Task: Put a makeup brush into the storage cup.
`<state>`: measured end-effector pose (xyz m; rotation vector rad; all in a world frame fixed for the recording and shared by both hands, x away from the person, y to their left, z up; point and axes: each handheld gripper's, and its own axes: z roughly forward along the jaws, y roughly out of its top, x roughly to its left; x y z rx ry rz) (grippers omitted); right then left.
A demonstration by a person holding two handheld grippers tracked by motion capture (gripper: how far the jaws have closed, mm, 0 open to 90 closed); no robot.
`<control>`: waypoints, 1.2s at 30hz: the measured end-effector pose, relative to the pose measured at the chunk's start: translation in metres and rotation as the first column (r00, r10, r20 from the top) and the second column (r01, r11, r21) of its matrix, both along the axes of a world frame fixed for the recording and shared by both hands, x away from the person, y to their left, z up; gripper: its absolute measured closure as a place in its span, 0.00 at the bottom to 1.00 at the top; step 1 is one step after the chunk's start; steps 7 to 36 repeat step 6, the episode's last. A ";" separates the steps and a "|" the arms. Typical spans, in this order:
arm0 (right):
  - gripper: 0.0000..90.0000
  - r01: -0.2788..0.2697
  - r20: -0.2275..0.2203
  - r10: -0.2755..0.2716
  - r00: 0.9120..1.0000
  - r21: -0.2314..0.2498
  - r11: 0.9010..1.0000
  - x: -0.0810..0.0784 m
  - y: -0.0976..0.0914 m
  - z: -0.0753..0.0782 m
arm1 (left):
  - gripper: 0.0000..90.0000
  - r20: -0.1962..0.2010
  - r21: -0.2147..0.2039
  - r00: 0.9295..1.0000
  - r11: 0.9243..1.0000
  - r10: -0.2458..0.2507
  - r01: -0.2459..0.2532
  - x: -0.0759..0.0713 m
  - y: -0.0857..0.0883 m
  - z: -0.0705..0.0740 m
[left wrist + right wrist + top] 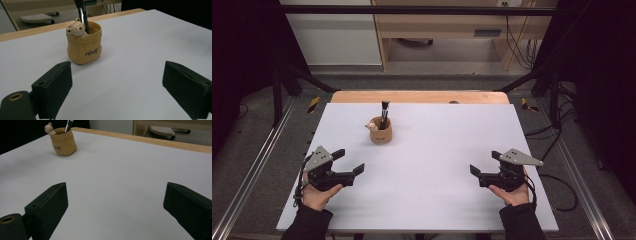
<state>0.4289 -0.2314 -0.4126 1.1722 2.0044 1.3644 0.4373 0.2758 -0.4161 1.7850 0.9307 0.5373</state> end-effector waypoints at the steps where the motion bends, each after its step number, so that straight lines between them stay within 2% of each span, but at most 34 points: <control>1: 0.07 -0.001 0.000 0.001 1.000 -0.002 1.000 0.000 0.000 0.000 | 0.09 -0.002 0.002 1.000 1.000 0.001 -0.001 0.000 0.001 -0.001; 6: 0.07 -0.005 -0.004 0.005 1.000 -0.003 1.000 0.000 0.001 -0.001 | 0.09 -0.013 0.009 1.000 1.000 0.011 -0.011 0.001 0.004 -0.004; 36: 0.07 -0.005 -0.004 0.005 1.000 -0.003 1.000 0.000 0.001 -0.001 | 0.09 -0.013 0.009 1.000 1.000 0.011 -0.011 0.001 0.004 -0.004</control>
